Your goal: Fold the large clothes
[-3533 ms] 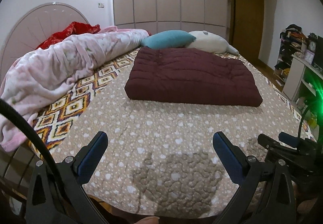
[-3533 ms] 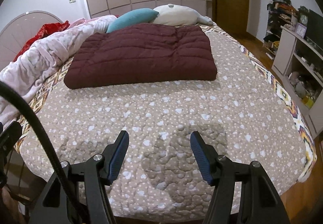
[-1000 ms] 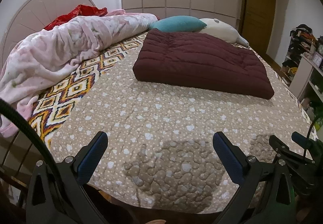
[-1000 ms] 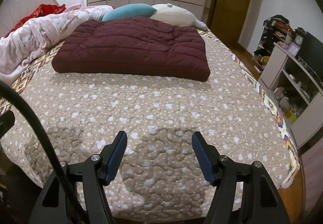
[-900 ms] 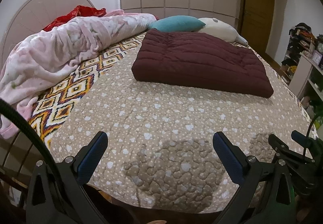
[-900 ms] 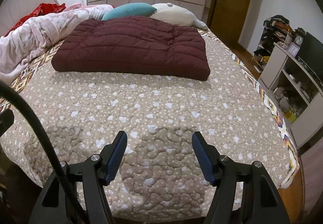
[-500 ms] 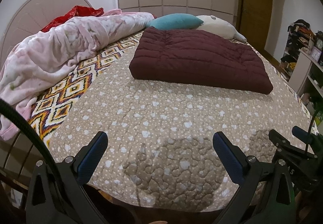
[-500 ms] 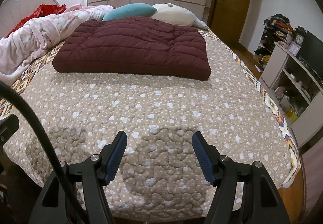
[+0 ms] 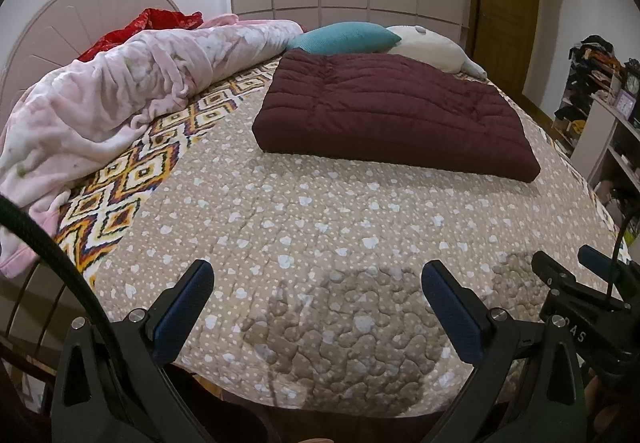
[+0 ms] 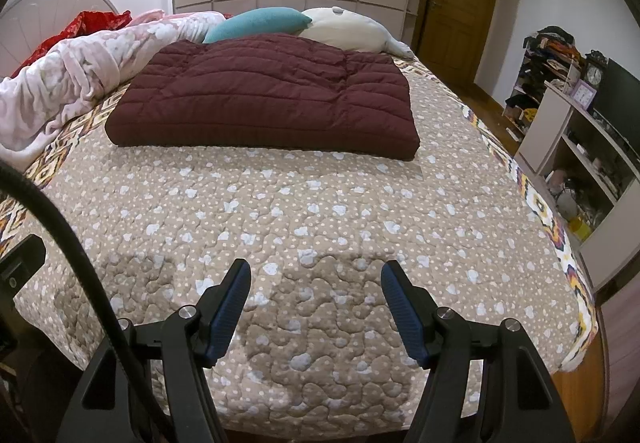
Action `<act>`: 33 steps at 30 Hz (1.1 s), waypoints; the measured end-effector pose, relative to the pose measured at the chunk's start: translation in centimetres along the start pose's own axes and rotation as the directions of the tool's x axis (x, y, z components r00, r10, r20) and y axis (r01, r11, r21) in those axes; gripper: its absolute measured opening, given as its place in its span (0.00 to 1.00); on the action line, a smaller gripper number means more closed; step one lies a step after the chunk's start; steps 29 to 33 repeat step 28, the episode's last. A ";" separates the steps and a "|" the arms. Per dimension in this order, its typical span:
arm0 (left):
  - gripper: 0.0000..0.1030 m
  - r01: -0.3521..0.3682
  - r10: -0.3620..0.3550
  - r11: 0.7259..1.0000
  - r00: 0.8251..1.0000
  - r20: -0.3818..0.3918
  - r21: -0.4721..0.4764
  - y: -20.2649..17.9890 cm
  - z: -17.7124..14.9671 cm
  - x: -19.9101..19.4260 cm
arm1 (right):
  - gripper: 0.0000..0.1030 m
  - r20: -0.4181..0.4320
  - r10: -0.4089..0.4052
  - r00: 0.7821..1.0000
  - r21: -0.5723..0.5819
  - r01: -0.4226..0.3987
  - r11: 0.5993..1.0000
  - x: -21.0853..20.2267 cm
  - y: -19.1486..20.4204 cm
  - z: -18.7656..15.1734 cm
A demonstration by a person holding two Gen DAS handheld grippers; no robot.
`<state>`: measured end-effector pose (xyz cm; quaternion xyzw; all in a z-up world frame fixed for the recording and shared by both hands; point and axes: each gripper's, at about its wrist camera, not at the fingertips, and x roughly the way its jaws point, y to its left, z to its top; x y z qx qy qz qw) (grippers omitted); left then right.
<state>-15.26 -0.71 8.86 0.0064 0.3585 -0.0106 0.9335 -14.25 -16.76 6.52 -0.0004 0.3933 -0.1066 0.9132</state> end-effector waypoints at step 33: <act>1.00 0.021 -0.021 1.000 0.999 -0.025 -0.004 0.2 -0.1 0.6 | 0.70 -0.011 0.009 1.000 -0.017 -0.009 1.000 0.3 0.5 -0.2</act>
